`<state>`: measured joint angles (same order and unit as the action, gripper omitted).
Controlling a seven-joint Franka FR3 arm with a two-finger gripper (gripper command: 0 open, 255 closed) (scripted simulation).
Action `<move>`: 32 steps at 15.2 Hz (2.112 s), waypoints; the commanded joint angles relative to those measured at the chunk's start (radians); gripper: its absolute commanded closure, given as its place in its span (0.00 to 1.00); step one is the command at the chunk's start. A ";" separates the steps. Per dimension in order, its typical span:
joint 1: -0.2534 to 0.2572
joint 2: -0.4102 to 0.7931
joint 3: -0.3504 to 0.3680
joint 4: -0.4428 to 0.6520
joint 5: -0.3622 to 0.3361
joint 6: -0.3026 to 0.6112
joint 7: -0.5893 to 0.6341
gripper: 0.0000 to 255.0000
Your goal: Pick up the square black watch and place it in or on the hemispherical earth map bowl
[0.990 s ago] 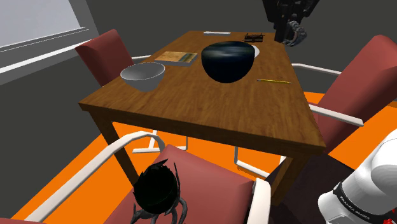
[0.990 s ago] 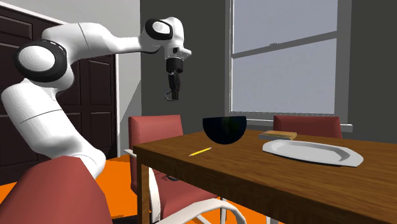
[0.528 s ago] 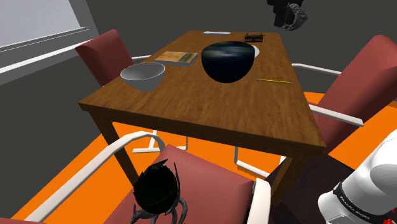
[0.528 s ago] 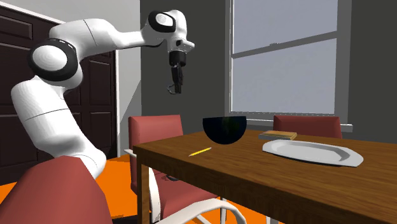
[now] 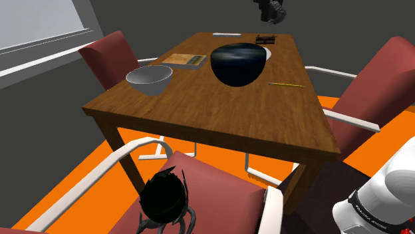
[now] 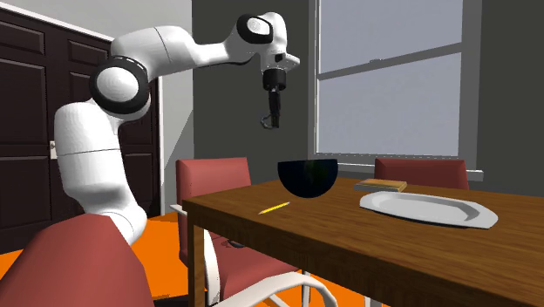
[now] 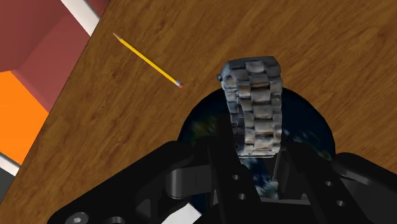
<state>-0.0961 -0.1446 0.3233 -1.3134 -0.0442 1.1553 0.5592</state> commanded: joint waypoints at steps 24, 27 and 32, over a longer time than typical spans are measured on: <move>-0.034 0.135 -0.014 -0.058 -0.042 0.190 -0.045 1.00; -0.034 0.135 -0.014 -0.057 -0.042 0.190 -0.045 0.00; -0.034 0.135 -0.014 -0.057 -0.042 0.190 -0.045 0.00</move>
<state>-0.1297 -0.0098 0.3088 -1.3709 -0.0861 1.3451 0.5138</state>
